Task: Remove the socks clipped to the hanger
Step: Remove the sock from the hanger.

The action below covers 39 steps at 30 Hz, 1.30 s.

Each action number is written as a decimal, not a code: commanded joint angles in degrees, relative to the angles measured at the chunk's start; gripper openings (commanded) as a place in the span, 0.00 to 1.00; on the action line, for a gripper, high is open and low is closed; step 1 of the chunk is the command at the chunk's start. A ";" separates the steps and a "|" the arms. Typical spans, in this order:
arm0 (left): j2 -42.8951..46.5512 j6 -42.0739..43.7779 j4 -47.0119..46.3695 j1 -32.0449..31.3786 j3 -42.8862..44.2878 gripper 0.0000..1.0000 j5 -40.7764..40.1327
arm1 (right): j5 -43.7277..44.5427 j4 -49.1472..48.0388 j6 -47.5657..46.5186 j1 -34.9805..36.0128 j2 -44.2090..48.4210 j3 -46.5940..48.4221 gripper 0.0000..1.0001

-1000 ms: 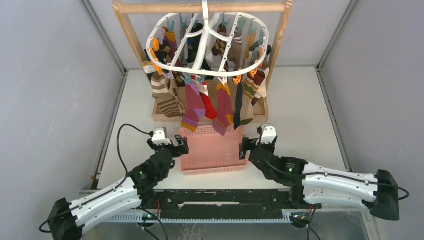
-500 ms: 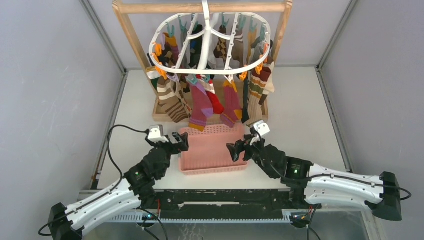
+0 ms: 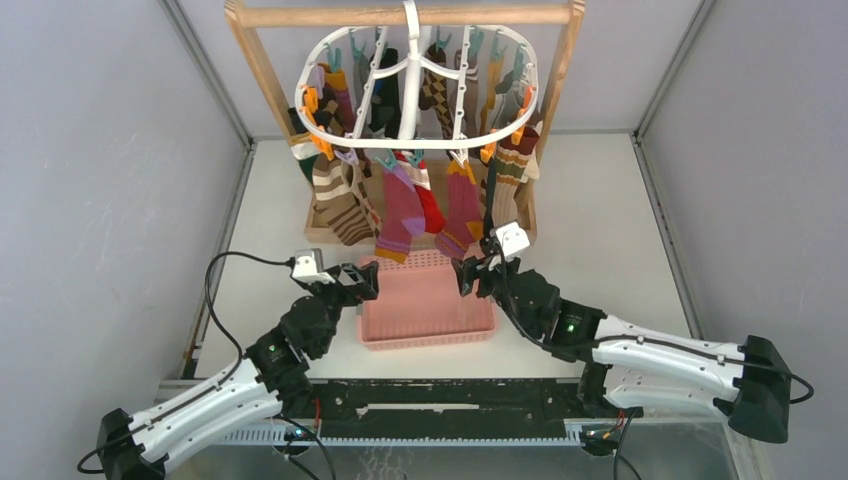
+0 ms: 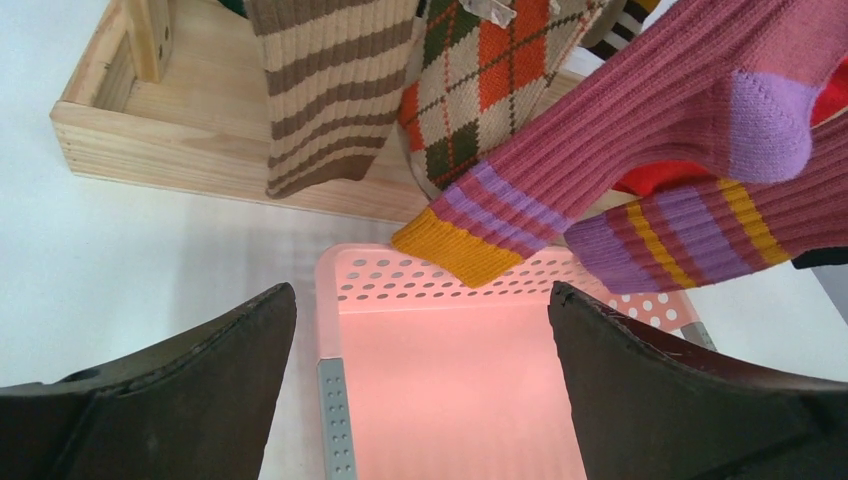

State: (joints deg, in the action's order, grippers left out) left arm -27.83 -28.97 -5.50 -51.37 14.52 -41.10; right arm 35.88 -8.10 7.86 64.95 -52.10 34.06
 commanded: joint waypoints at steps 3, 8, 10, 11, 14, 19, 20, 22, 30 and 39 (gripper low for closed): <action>0.05 0.66 -2.63 -0.22 0.09 1.00 3.20 | -10.02 -11.98 -0.21 -6.29 -5.45 -1.89 0.69; -0.56 1.29 -4.35 -0.22 -0.78 1.00 4.07 | -13.10 -17.64 1.22 -8.58 -11.76 -2.25 0.67; -0.92 1.61 -4.52 -0.23 -0.86 1.00 4.18 | -12.52 -19.19 1.73 -9.45 -14.00 -2.25 0.68; -1.05 1.83 -4.52 -0.24 -0.86 1.00 4.21 | -11.67 -19.80 1.80 -9.86 -15.06 -2.25 0.68; -1.29 2.04 -4.67 -0.22 -0.97 1.00 3.95 | -9.04 -20.92 1.74 -10.63 -17.94 -2.25 0.72; -1.58 2.56 -5.51 -0.22 -1.43 1.00 3.75 | -7.91 -22.36 1.68 -11.56 -21.20 -2.25 0.74; -1.71 2.67 -5.64 -0.22 -1.52 1.00 3.63 | -7.68 -22.81 1.53 -11.66 -21.81 -2.25 0.74; -1.97 2.74 -5.82 -0.22 -1.59 1.00 3.43 | -7.66 -24.17 1.17 -12.04 -22.85 -2.25 0.75; -2.48 2.69 -5.53 -0.29 -1.78 1.00 2.92 | -10.08 -29.50 0.05 -13.74 -25.60 -2.25 0.61; -2.43 2.77 -5.95 -0.26 -2.05 1.00 5.52 | -12.59 -27.26 -0.35 -13.01 -23.81 -2.25 0.13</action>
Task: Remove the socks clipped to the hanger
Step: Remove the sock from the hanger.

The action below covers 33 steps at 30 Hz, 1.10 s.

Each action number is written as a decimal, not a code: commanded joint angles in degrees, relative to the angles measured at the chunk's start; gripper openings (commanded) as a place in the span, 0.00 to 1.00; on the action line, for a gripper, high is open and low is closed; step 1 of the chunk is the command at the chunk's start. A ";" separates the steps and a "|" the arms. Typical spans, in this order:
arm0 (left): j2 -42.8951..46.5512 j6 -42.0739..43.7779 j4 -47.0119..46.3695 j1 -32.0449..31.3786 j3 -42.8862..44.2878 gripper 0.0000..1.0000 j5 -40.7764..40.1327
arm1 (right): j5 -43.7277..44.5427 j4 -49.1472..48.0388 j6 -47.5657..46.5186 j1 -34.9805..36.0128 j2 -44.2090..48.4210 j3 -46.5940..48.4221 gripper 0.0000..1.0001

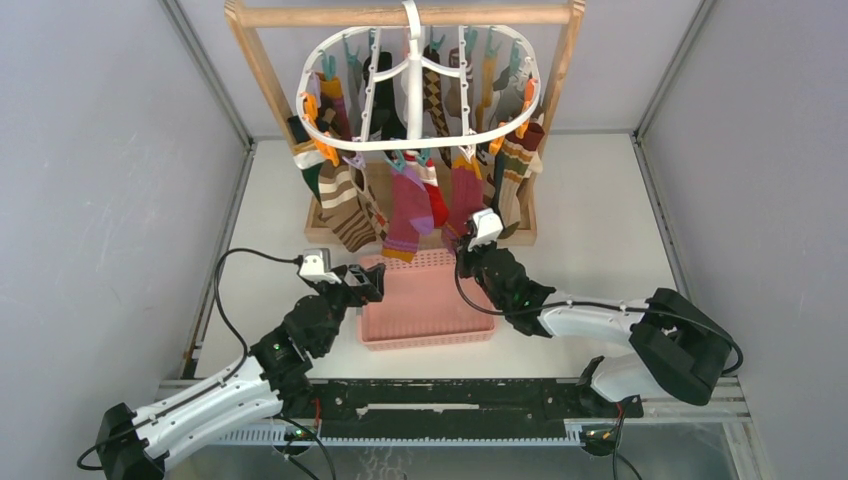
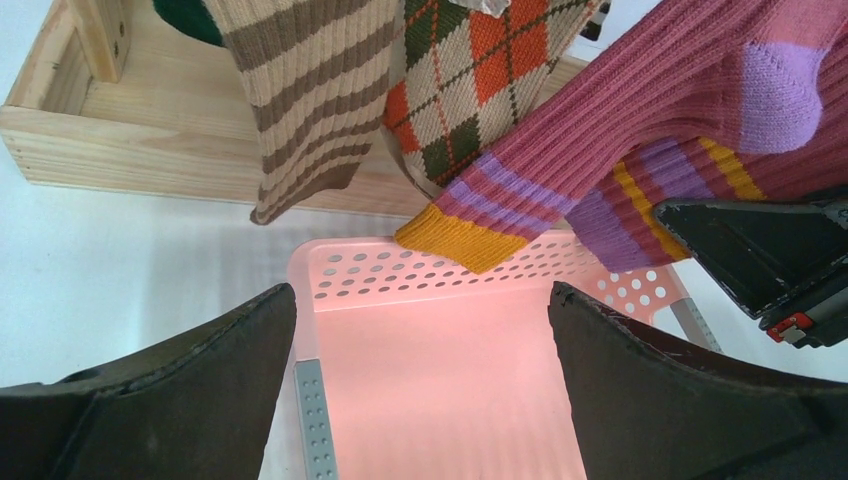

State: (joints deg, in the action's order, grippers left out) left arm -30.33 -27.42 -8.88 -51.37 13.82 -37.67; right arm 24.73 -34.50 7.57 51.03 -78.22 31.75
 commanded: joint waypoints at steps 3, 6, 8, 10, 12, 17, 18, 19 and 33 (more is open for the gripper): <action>0.01 1.72 -3.93 -0.24 -1.34 1.00 6.00 | -1.95 3.06 -0.14 2.64 5.73 0.07 0.12; -0.27 1.89 -6.21 -0.22 -1.72 1.00 9.58 | -1.34 7.05 -0.26 5.14 9.33 0.07 0.12; -0.66 1.85 -7.36 -0.22 -1.99 1.00 11.09 | -0.65 10.07 -0.35 6.87 12.20 0.07 0.12; -1.21 2.00 -8.63 -0.22 -2.20 1.00 12.69 | 0.13 13.27 -0.01 8.74 14.78 0.07 0.12; -1.58 1.75 -9.65 -0.28 -2.22 1.00 14.70 | -0.15 16.60 0.76 9.86 17.44 0.07 0.12; -1.92 1.37 -13.30 -0.22 -2.56 1.00 23.63 | -3.82 20.92 1.85 12.45 23.19 -1.00 0.11; -1.93 1.31 -14.18 -0.24 -2.77 1.00 25.08 | -5.32 21.16 2.33 12.66 24.40 -1.41 0.11; -1.90 1.29 -15.03 -0.22 -2.98 1.00 26.44 | -7.19 21.22 2.62 12.76 25.73 -2.04 0.11; -9.27 2.31 -26.89 -0.22 -4.58 1.00 37.22 | -23.02 18.27 4.89 12.85 30.40 -3.35 0.12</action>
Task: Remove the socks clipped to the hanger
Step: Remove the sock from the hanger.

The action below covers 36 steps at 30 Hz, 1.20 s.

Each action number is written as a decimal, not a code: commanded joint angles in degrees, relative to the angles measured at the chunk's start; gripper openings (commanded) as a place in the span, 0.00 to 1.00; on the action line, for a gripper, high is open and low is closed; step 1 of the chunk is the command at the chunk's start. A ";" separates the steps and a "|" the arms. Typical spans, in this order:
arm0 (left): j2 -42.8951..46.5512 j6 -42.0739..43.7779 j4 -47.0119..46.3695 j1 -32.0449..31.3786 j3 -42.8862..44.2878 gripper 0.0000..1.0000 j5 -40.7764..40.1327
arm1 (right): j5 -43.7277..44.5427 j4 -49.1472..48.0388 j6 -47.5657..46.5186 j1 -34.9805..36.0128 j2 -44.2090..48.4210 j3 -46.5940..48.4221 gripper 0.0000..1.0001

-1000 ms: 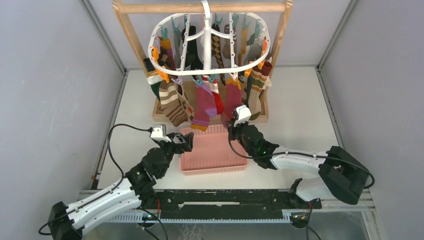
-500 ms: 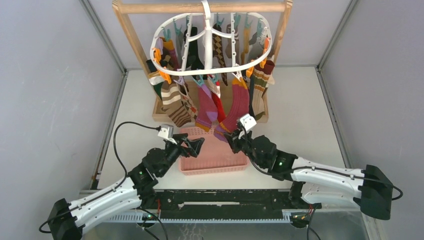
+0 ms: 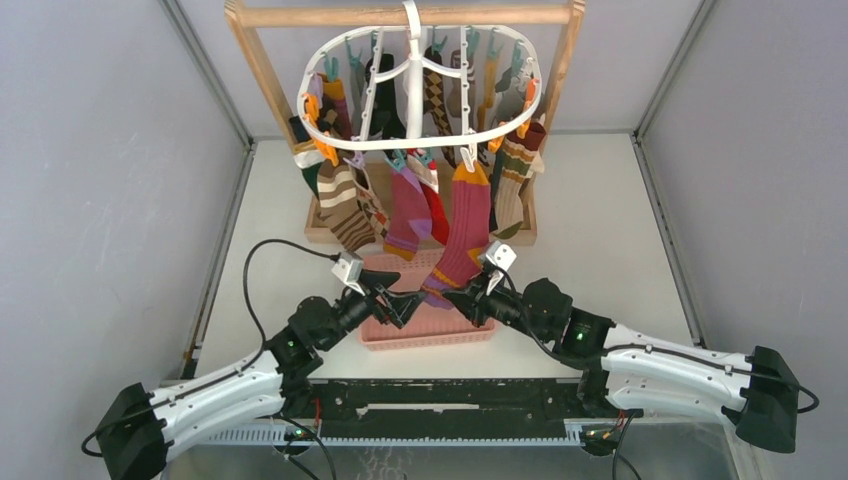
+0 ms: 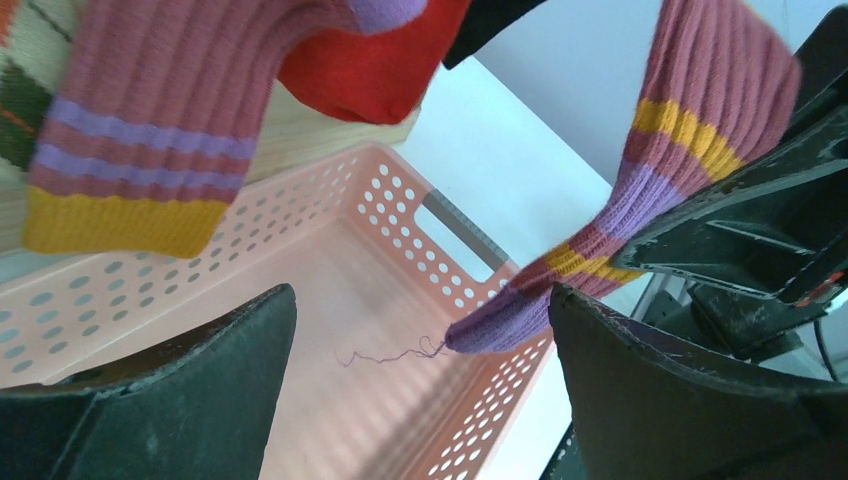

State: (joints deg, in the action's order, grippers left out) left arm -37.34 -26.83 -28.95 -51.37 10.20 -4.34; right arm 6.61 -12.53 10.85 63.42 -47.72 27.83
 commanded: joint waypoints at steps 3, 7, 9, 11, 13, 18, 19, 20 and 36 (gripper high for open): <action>-3.44 1.96 -8.92 -0.22 -1.30 1.00 6.59 | -5.83 -4.29 1.74 0.44 -1.09 1.12 0.12; -3.00 2.28 -9.93 -0.22 -1.81 1.00 8.57 | -6.00 -4.70 1.83 0.36 -2.74 2.26 0.12; -2.44 2.64 -10.90 -0.31 -2.52 1.00 9.52 | -6.74 -4.73 1.76 0.33 -3.50 2.79 0.12; -1.91 3.11 -11.39 -0.31 -3.02 1.00 10.63 | -8.06 -5.43 1.44 0.26 -4.28 2.92 0.12; -1.39 3.48 -11.32 -0.27 -3.20 1.00 11.72 | -8.29 -5.74 1.41 0.09 -5.03 3.28 0.12; -0.51 4.05 -11.30 -0.31 -3.85 1.00 12.18 | -9.62 -6.18 1.29 -0.20 -6.59 4.38 0.12; -0.44 4.11 -11.30 -0.31 -3.93 1.00 12.26 | -9.68 -6.11 1.35 -0.22 -6.86 4.60 0.12; -0.38 4.15 -11.30 -0.31 -3.95 1.00 12.33 | -9.74 -6.05 1.36 -0.21 -7.05 4.86 0.12; 3.76 3.22 -10.51 -0.31 -5.36 0.91 13.95 | -10.48 -6.78 2.28 -0.57 -10.11 6.98 0.12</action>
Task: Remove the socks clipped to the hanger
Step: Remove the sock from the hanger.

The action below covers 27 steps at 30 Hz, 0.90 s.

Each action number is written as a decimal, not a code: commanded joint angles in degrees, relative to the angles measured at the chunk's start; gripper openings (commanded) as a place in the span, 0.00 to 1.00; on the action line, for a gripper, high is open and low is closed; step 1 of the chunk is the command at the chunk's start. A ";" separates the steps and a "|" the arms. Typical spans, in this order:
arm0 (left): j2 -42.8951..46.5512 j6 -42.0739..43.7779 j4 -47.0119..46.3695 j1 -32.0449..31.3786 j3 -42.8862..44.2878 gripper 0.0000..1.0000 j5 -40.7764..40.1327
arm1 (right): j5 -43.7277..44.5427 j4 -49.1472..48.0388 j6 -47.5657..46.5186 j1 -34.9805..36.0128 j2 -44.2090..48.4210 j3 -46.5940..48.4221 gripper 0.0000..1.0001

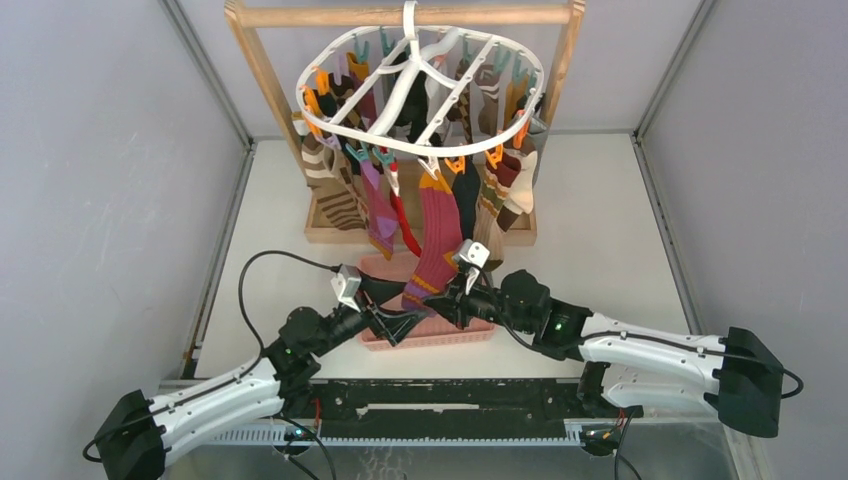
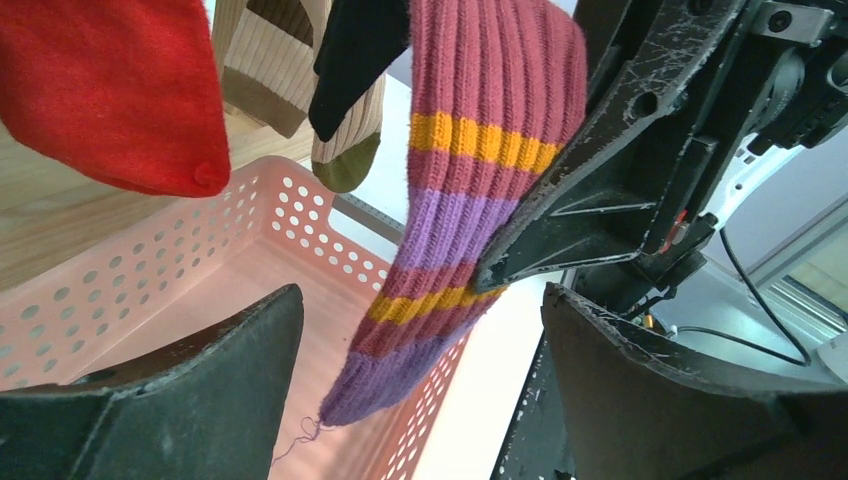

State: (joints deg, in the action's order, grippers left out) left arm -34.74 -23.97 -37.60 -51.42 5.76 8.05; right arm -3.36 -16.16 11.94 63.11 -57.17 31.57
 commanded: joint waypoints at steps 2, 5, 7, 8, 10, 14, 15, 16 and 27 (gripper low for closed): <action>1.29 0.24 -1.93 -0.34 -1.00 0.87 1.89 | -0.51 -3.09 1.20 -0.33 -1.15 3.60 0.12; 1.27 0.17 -2.20 -0.32 -1.10 0.76 2.26 | -0.34 -3.27 1.16 -0.48 -1.73 3.76 0.12; 1.14 0.19 -2.29 -0.26 -1.03 0.67 2.46 | -0.34 -3.43 1.28 -0.74 -2.01 3.76 0.12; 0.97 0.17 -2.30 -0.26 -1.01 0.62 2.47 | -0.38 -3.50 1.32 -0.87 -2.09 3.76 0.12; 0.67 0.24 -2.30 -0.31 -0.88 0.51 2.55 | -0.62 -3.80 1.45 -1.13 -2.45 3.76 0.12; -0.07 0.24 -2.30 -0.31 -0.52 0.26 2.13 | -1.51 -4.23 1.67 -1.73 -3.01 3.84 0.12; -0.39 0.27 -2.30 -0.31 -0.30 0.21 2.06 | -1.56 -4.23 1.68 -1.80 -3.11 3.85 0.12; -0.65 0.27 -2.30 -0.28 -0.14 0.18 2.01 | -1.63 -4.23 1.68 -1.83 -3.19 3.91 0.12; -2.80 -0.43 0.07 -0.30 2.12 0.00 -2.95 | 1.37 0.89 1.28 -2.11 -0.53 3.85 0.43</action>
State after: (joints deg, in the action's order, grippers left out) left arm -37.60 -24.03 -38.15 -51.53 5.39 8.05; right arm -3.84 -15.90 13.17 61.19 -60.18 32.69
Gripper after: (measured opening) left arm 0.019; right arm 0.337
